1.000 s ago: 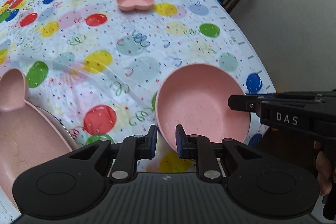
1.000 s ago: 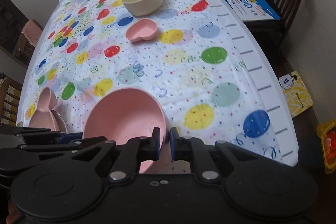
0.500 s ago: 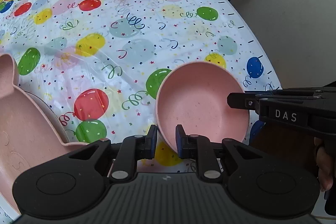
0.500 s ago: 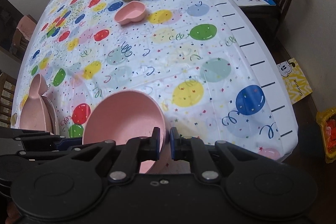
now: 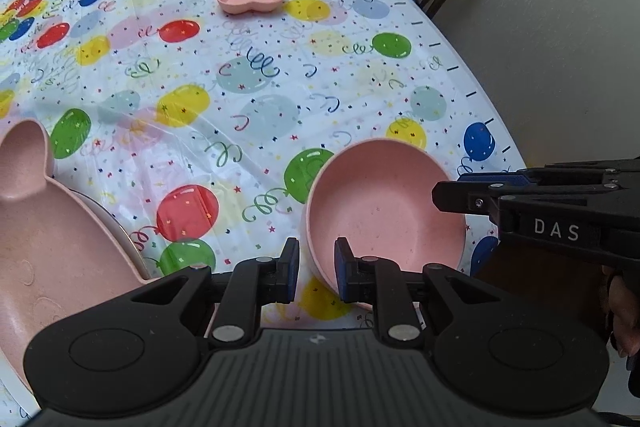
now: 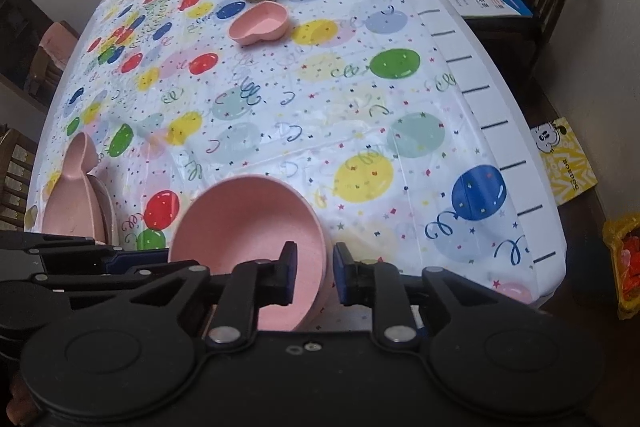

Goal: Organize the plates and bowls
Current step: 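Carry the pink bowl beside the pink bear-shaped plate and lower it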

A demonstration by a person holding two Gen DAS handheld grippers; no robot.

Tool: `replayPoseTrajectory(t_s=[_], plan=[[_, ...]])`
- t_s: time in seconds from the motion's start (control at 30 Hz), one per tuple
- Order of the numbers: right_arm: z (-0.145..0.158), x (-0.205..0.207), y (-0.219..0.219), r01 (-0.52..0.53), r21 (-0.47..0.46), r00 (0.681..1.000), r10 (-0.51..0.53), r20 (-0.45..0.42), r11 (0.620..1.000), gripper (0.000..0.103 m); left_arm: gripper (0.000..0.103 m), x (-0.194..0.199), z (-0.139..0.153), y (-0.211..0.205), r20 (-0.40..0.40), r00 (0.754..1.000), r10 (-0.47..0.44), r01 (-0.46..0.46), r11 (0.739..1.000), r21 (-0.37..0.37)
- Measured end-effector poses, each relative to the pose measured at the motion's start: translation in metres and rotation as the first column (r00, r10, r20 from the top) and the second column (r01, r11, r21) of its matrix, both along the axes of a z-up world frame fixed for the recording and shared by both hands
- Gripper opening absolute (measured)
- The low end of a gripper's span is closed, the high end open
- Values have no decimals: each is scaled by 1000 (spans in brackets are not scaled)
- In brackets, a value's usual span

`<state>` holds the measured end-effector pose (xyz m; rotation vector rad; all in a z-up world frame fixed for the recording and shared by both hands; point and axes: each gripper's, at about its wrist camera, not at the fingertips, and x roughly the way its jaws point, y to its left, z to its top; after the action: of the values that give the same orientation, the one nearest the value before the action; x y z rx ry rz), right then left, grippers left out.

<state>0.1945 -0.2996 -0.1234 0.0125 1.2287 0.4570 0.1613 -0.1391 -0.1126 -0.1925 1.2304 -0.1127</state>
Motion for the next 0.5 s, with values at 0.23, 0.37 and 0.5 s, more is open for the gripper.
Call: replayPoseTrajectory(t_s=[0.23,0.37,0.5], plan=[[25,2,5,-48,13,997,47,58,999,26,18,4,25,8,77,997,-1,-1,1000,28],[38,10,6,-59,11,994,58,98,998,30,18,11,38,13,115,993,2,-7,999,42],[51,21,8,-65,18,989,62,134,998,35,32,22,49,20,149,989,16,-25,998,55]])
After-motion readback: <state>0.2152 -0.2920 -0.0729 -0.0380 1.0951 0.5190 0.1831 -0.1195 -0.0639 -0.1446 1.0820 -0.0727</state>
